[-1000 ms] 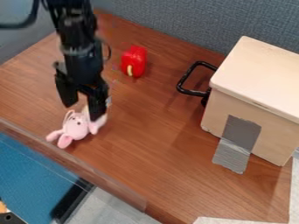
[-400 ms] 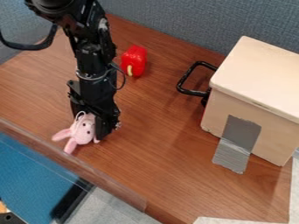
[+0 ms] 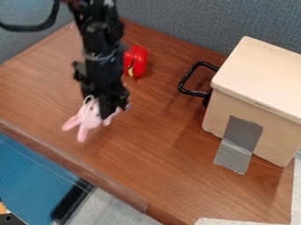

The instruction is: Move the object to the right side of the table

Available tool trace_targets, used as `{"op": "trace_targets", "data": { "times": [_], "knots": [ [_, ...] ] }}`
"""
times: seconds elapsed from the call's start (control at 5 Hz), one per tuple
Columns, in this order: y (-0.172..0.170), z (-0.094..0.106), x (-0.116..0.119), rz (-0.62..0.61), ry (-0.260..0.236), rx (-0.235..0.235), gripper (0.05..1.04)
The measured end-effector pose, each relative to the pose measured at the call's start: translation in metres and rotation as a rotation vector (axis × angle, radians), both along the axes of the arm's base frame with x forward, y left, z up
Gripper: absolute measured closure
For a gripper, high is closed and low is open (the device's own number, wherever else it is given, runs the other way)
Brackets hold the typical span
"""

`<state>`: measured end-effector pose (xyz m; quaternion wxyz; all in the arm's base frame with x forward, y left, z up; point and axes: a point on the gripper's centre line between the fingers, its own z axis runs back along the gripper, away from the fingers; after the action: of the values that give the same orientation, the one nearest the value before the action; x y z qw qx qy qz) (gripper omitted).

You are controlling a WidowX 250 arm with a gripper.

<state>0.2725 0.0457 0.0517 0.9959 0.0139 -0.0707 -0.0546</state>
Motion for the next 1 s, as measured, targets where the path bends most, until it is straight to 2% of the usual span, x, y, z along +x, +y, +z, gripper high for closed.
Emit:
{"op": "trace_targets", "data": {
  "times": [0.2, 0.4, 0.6, 0.8, 1.0],
  "knots": [
    [-0.031, 0.010, 0.012, -0.039, -0.016, -0.055, 0.756],
    [-0.076, 0.005, 0.019, -0.091, 0.002, -0.060, 0.756],
    [-0.108, -0.006, 0.016, -0.113, 0.026, -0.017, 0.756],
    [-0.126, -0.017, 0.012, -0.095, 0.038, 0.017, 0.756],
    [-0.132, -0.033, 0.010, -0.069, 0.071, 0.031, 0.685]
  ]
}}
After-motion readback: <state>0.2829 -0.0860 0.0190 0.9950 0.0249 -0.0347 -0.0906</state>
